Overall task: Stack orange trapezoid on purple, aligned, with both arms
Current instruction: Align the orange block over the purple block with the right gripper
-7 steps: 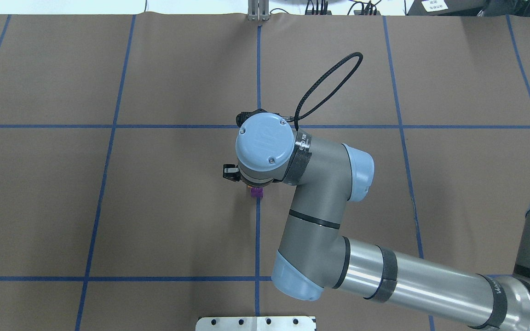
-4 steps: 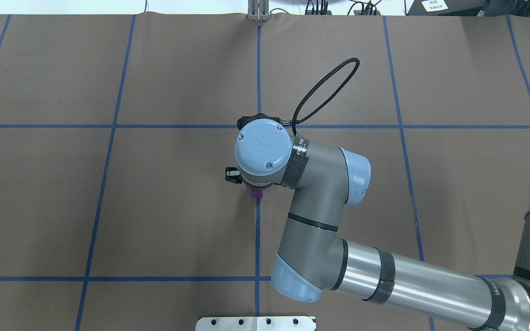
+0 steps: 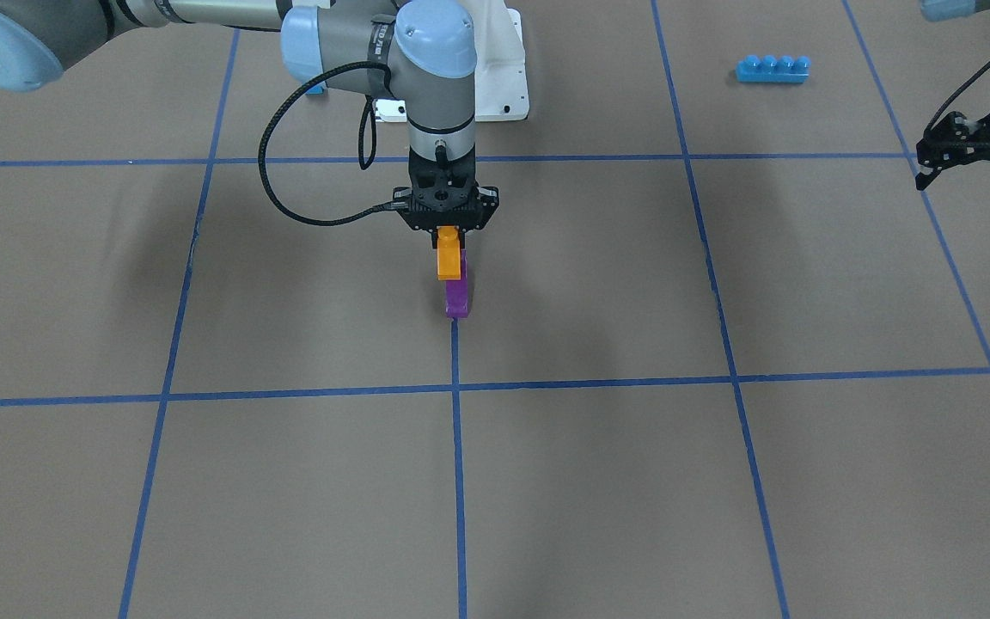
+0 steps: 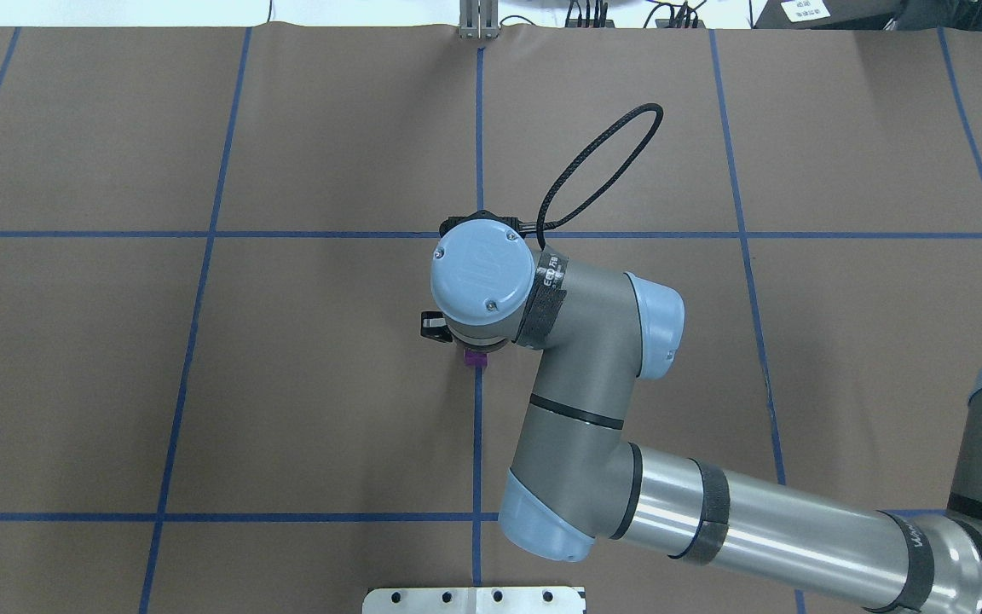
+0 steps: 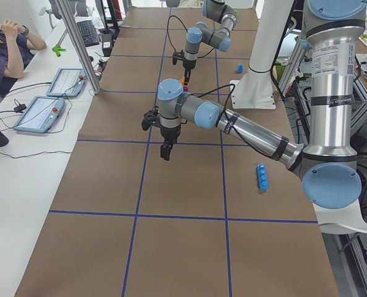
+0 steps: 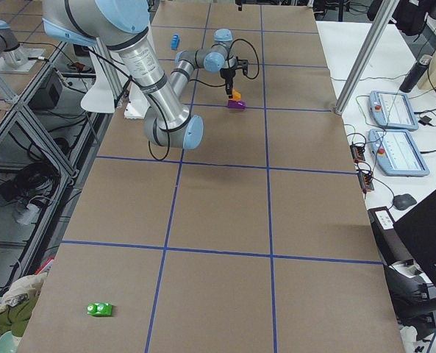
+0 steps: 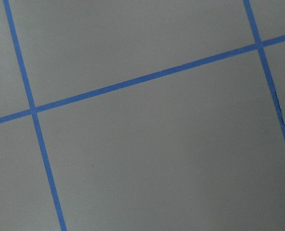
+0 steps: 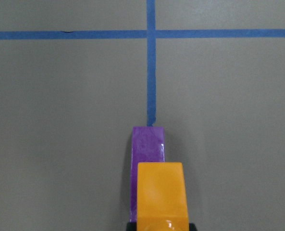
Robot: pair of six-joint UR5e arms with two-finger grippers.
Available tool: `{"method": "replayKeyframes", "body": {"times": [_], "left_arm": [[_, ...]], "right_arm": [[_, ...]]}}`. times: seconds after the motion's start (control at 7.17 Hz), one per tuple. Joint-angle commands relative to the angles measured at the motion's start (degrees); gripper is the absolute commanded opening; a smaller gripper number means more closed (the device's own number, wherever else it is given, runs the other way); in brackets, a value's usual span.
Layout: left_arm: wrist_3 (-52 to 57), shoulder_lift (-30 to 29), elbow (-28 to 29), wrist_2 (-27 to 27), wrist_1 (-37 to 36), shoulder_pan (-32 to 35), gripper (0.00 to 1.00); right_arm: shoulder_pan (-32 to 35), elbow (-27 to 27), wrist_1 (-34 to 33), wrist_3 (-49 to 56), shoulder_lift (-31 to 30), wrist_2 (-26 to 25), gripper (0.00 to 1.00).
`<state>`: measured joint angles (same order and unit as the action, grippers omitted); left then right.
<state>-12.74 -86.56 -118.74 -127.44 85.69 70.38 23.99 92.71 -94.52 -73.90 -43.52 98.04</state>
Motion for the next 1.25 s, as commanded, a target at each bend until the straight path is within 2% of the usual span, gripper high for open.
{"method": "replayKeyframes", "body": {"times": [0.0,1.12], "left_arm": [[0.0,0.0,0.1,0.0,0.0,-0.1,1.00],[0.0,-0.1,0.1,0.0,0.0,-0.1,1.00]], "right_arm": [[0.0,0.0,0.1,0.2,0.4,-0.2,0.00],[-0.4,-1.1,0.3,0.2,0.4,-1.5,0.00]]}}
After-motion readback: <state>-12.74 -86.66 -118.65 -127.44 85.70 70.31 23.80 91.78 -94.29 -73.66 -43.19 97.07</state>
